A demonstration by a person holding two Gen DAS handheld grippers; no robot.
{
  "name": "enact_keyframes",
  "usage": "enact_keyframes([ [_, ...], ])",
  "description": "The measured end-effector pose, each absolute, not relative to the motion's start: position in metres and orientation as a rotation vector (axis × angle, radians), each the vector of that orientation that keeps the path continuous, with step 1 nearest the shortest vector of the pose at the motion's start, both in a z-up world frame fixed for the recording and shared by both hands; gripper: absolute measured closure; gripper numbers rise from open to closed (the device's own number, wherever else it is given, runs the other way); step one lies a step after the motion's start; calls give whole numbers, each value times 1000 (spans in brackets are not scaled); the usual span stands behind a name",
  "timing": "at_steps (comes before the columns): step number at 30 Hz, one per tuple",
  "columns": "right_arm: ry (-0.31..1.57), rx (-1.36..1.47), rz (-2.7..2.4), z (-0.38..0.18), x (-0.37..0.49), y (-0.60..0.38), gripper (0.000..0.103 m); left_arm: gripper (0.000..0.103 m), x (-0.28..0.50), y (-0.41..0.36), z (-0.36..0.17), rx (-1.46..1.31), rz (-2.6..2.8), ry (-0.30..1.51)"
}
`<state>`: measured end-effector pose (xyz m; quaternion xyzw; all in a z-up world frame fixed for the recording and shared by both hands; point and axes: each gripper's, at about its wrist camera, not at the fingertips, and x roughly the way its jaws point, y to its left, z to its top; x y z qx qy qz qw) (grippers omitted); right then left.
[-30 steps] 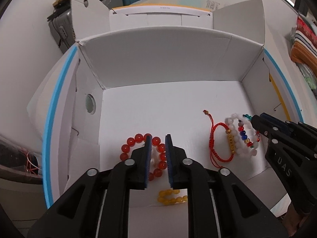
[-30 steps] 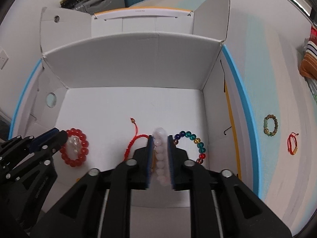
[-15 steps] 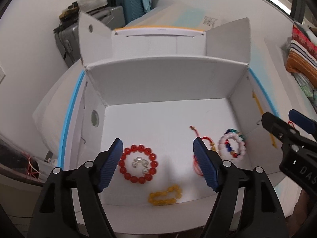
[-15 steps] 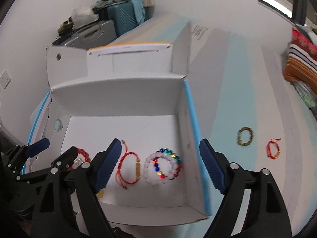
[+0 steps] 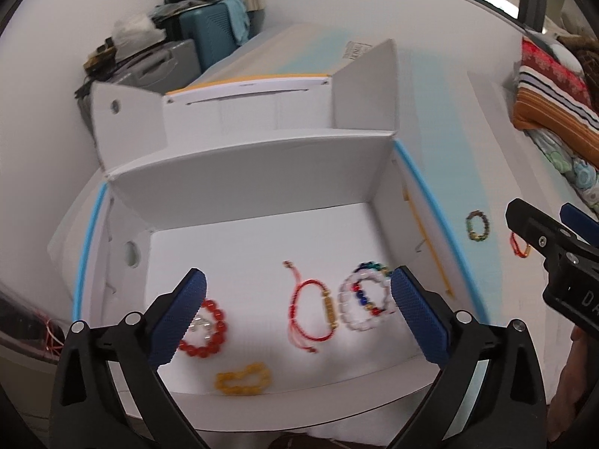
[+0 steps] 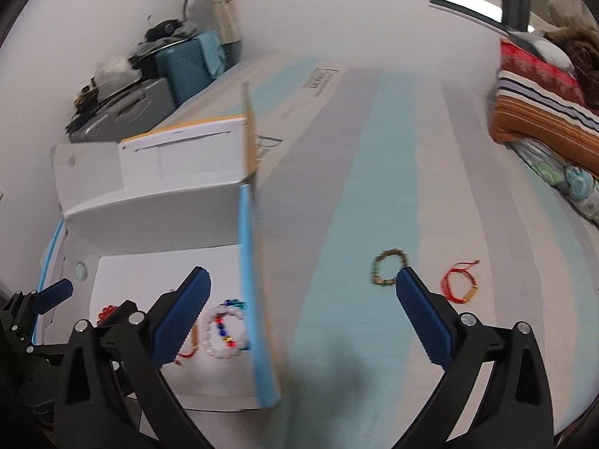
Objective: Organize jewelry
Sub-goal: 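Move both open tools back over the wooden and red cord bracelets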
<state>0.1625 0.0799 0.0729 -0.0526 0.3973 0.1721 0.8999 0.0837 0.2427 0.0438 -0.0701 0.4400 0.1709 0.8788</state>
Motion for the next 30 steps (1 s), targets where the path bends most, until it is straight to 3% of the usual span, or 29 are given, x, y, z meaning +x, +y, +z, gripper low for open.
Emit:
enact_keyframes([
  [17,854,-38,206,49,232,-58,8,6,173,125,36,-102,187,930],
  [30,921,29,126,-5,283,-138,8,6,238,41,-7,-48,76,971],
])
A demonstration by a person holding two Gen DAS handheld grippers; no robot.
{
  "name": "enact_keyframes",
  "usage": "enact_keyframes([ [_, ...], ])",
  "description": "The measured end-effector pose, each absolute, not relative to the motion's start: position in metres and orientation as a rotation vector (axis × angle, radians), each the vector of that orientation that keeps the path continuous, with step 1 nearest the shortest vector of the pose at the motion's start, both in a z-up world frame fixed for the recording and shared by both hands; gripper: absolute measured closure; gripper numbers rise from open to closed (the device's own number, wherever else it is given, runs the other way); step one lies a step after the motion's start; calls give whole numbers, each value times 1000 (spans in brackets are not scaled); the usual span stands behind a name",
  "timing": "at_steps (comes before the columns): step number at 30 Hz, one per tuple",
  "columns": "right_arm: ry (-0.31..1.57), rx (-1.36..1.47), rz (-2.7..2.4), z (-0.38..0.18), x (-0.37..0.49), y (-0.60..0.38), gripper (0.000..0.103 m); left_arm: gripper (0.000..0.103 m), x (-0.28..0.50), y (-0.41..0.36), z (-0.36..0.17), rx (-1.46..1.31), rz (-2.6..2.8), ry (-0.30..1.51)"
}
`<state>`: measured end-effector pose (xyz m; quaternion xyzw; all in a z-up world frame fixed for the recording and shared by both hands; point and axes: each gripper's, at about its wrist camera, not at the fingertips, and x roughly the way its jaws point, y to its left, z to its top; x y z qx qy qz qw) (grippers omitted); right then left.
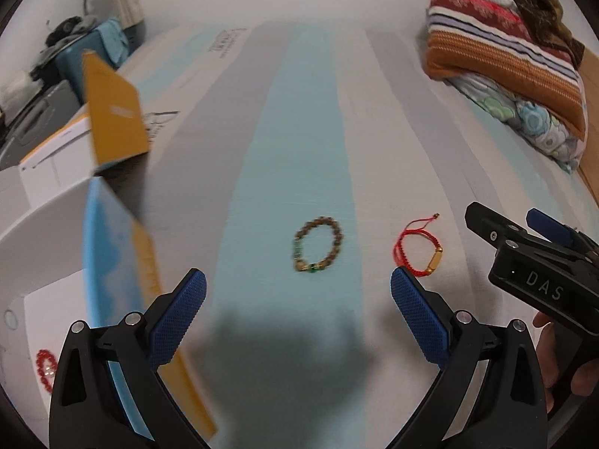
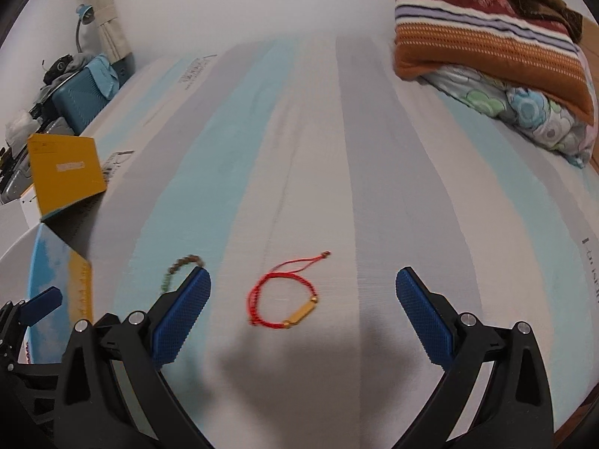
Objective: Organize jewelry
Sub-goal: 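Move both open tools back over the wooden and red cord bracelets, then grasp the wooden bead bracelet with the left tool while the right tool grasps the red cord bracelet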
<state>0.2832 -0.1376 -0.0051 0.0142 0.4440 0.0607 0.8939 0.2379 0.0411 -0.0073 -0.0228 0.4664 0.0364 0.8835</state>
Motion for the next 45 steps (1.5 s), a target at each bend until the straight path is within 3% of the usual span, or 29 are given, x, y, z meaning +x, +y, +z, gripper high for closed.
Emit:
enact_keyframes([
  [8,984,35,139,-44,302,-150,9,6,274,25,-50,-37,65,1017],
  [16,1082,65,147,-75,318,-156,34,6,304,31,-93,-72,24,1066],
  [27,1141,84,139,-99,321,-146,51,6,321,43,-107,-54,63,1066],
  [33,1147,71,140,-103,319,-142,68,7,325,43,-109,-45,61,1060],
  [35,1150,61,146,-104,318,-138,74,10,325,44,-110,-40,68,1063],
  [45,1155,58,152,-104,317,-139,91,51,319,45,-105,-31,80,1069],
])
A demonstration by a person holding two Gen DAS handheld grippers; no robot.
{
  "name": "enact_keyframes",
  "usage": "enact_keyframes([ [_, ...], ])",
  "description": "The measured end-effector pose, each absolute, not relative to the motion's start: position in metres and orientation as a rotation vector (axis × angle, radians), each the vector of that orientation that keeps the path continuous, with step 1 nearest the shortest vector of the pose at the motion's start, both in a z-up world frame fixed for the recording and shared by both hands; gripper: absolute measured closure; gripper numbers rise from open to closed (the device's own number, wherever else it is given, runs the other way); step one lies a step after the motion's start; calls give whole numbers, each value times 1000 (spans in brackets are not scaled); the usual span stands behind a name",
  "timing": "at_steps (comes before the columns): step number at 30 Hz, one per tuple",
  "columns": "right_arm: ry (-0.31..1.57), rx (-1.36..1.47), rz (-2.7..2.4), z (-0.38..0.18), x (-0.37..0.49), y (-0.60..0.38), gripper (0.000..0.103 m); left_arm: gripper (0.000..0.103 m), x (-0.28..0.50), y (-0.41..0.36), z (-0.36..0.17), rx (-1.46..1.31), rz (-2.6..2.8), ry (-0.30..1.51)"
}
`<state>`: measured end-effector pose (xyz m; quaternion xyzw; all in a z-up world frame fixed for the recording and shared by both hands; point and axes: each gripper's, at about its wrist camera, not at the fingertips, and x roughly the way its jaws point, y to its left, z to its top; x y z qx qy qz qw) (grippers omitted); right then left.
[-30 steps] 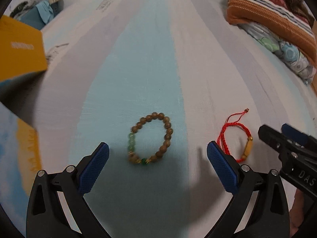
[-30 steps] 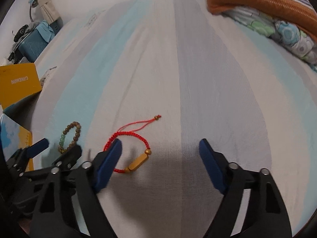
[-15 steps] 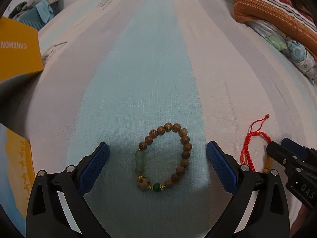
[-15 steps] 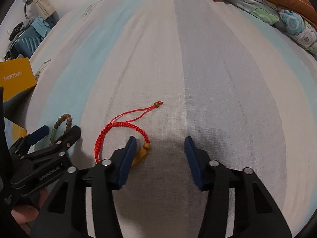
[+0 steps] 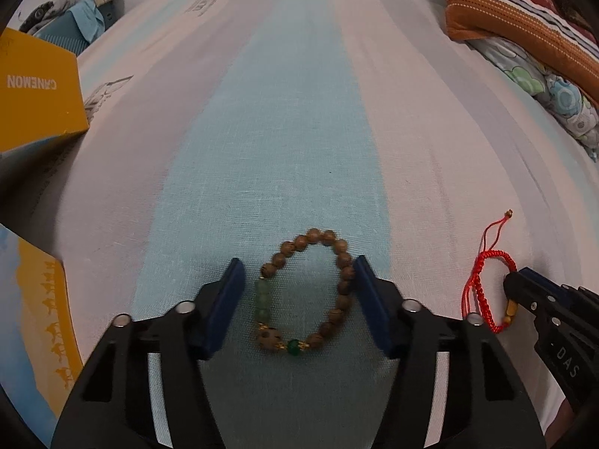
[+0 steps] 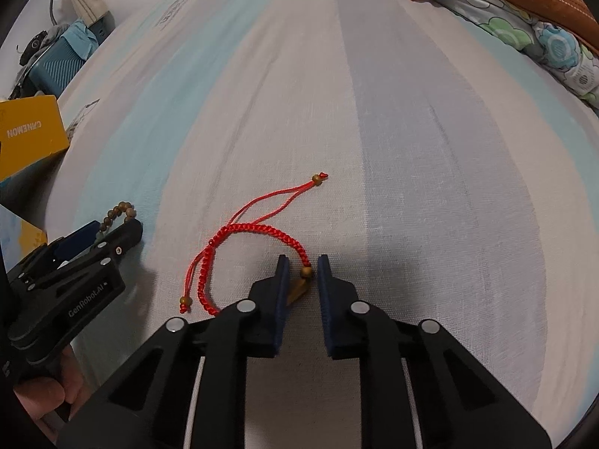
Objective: Organize jewelry
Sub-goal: 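Grasp the wooden bead bracelet with the left tool while the right tool grasps the red cord bracelet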
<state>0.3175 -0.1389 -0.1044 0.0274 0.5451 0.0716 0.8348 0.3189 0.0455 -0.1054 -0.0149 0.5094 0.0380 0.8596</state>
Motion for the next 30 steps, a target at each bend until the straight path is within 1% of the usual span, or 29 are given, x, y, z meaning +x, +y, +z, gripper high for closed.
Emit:
enact_keyframes([
  [1,1154,57,151,-104,317,-139,91,56,318,45,-105,-29,78,1071],
  [2,1154,56,150,-104,317,-139,92,59,318,45,-105,-29,73,1073],
  [4,1152,58,149,-104,317,-141,94,72,317,44,-105,-28,64,1079],
  [5,1152,60,148,-104,317,-141,94,76,316,44,-105,-27,64,1081],
  [6,1151,61,148,-104,316,-141,95,84,316,44,-105,-28,64,1083],
  [10,1145,63,145,-102,314,-142,96,94,313,44,-101,-41,55,1092],
  [30,1103,52,138,-76,295,-141,96,95,292,36,-80,-29,25,1084],
])
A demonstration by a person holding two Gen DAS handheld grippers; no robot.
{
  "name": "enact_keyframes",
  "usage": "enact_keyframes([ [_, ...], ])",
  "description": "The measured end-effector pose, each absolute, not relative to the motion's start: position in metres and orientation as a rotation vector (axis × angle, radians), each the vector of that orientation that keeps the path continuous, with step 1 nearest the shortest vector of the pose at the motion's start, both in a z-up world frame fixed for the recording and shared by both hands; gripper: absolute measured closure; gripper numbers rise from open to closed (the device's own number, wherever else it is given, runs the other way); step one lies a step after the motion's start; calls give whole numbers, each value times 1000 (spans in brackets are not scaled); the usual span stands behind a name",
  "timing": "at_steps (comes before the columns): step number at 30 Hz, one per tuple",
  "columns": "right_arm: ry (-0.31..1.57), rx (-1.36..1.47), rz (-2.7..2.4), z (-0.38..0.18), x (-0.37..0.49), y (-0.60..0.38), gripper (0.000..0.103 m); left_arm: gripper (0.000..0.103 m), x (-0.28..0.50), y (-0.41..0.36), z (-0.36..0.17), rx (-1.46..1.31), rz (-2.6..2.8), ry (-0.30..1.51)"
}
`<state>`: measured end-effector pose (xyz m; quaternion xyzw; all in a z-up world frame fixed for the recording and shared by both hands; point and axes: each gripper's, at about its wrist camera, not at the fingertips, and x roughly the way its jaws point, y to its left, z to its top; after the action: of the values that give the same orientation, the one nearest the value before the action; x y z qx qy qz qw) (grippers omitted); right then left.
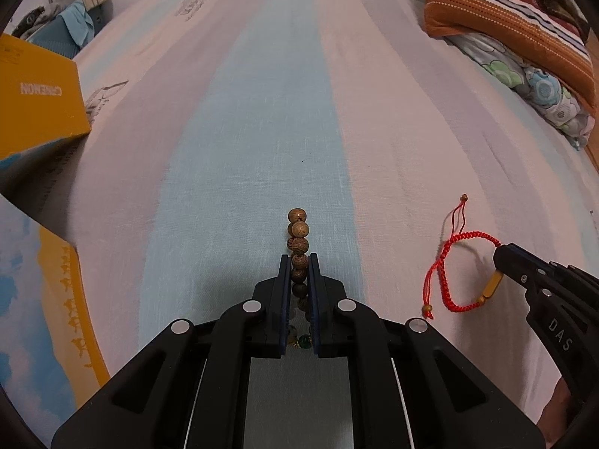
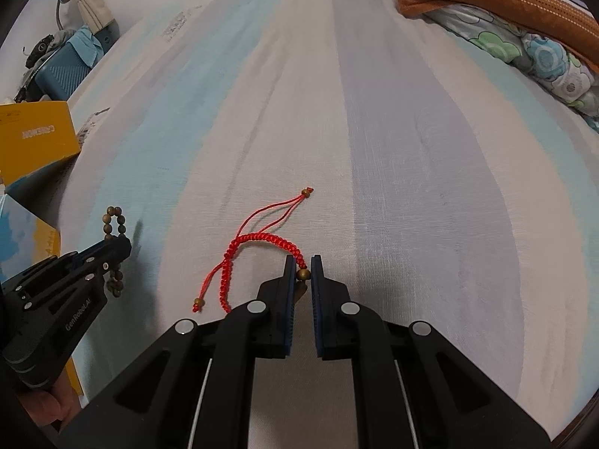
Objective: Organize jewelry
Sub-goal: 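Grasp the wooden bead bracelet with the left tool while the right tool grasps the red cord bracelet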
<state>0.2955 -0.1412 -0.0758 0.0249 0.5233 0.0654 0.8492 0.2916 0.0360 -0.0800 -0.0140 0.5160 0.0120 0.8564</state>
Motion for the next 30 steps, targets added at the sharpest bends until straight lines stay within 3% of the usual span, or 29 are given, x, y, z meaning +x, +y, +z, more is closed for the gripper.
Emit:
enact_keyframes([
  [30,1027,21,141,-30,262,-134,96,95,256,29,-37,-2,15,1031],
])
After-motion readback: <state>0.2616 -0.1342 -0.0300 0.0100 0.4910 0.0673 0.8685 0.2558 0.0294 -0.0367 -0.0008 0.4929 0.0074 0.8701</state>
